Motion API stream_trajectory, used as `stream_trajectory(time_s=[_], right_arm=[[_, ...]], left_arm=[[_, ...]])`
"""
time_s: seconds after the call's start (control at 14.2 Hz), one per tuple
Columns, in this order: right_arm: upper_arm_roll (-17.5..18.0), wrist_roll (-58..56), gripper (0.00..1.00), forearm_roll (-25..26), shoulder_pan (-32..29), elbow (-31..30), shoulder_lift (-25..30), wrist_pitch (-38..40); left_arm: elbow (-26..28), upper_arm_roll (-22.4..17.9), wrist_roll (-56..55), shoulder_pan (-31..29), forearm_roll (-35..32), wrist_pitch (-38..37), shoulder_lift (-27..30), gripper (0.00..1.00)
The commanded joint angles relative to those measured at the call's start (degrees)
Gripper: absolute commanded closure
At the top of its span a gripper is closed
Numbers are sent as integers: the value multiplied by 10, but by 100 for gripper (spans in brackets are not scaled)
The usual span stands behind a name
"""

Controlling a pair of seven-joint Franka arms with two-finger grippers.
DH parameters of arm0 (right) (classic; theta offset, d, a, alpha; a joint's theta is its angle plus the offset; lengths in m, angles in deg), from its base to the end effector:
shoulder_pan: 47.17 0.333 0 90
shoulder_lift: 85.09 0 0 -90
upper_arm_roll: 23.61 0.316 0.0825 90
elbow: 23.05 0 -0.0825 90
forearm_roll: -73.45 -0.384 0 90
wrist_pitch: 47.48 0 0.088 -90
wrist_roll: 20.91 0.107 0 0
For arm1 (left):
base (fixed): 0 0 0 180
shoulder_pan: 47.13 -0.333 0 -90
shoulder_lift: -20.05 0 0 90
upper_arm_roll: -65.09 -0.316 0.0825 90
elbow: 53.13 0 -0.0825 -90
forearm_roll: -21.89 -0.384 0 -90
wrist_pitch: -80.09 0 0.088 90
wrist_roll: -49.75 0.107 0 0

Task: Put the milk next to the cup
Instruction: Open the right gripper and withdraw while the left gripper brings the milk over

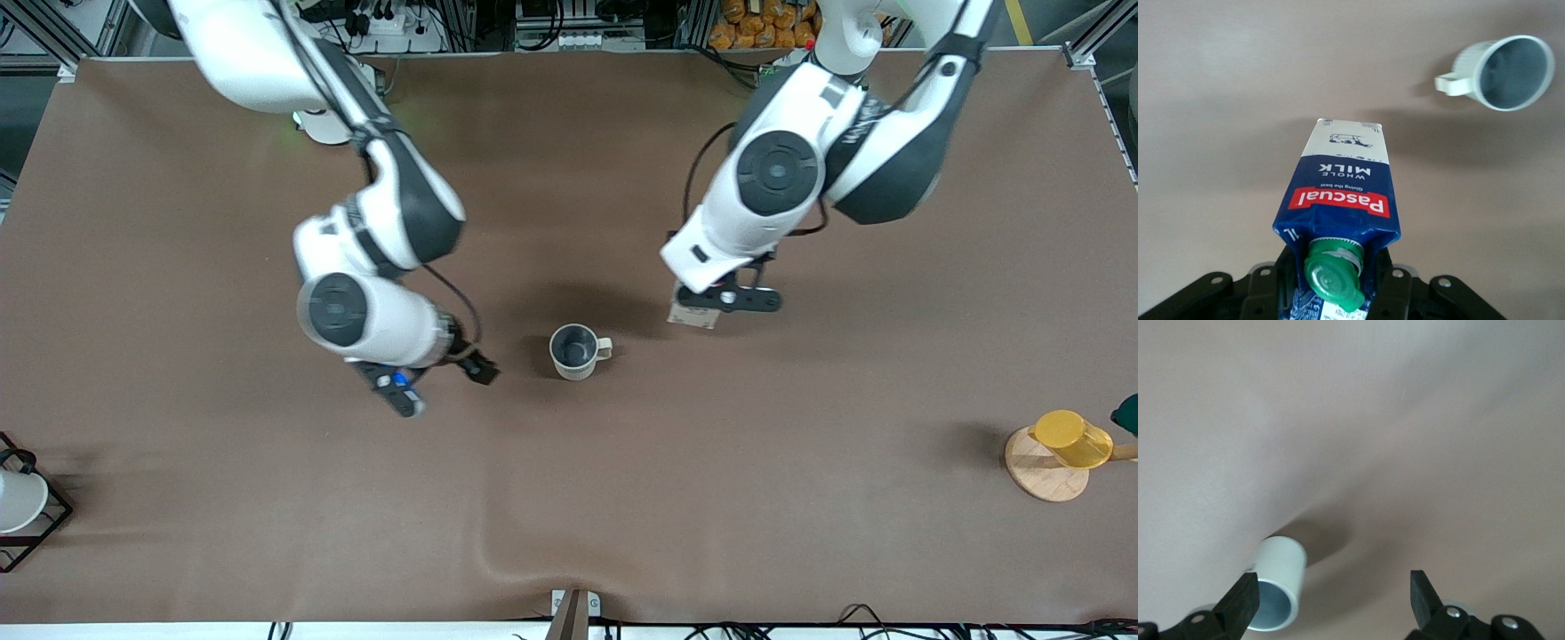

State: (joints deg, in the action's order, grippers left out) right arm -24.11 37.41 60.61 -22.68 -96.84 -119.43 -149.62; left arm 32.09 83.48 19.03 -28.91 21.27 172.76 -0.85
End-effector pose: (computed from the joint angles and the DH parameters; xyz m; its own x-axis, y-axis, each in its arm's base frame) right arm 0.6440 0.3090 0.3927 0.7713 -0.5923 -0.2329 -0.6119 -0.7908 -0.0155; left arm 0.5302 -0.3592 0.4570 0.9673 -0.0915 -0.2366 -0.0994 -0.9948 -0.0217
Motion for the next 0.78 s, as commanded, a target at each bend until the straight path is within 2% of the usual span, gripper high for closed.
stream_trajectory(time_s=[0.0, 0.28, 0.56, 0.71], right_arm=[[8, -93, 0, 39, -51, -19, 42, 44], [7, -293, 0, 86, -145, -53, 69, 77], [7, -488, 0, 117, -240, -54, 74, 81], [7, -517, 0, 119, -257, -48, 91, 90]], left_arm=[[-72, -3, -37, 43, 9, -12, -54, 52], [-96, -8, -91, 90, 8, 28, -93, 52], [-104, -9, -92, 101, 7, 61, -120, 52], [-109, -10, -96, 116, 7, 74, -131, 53]])
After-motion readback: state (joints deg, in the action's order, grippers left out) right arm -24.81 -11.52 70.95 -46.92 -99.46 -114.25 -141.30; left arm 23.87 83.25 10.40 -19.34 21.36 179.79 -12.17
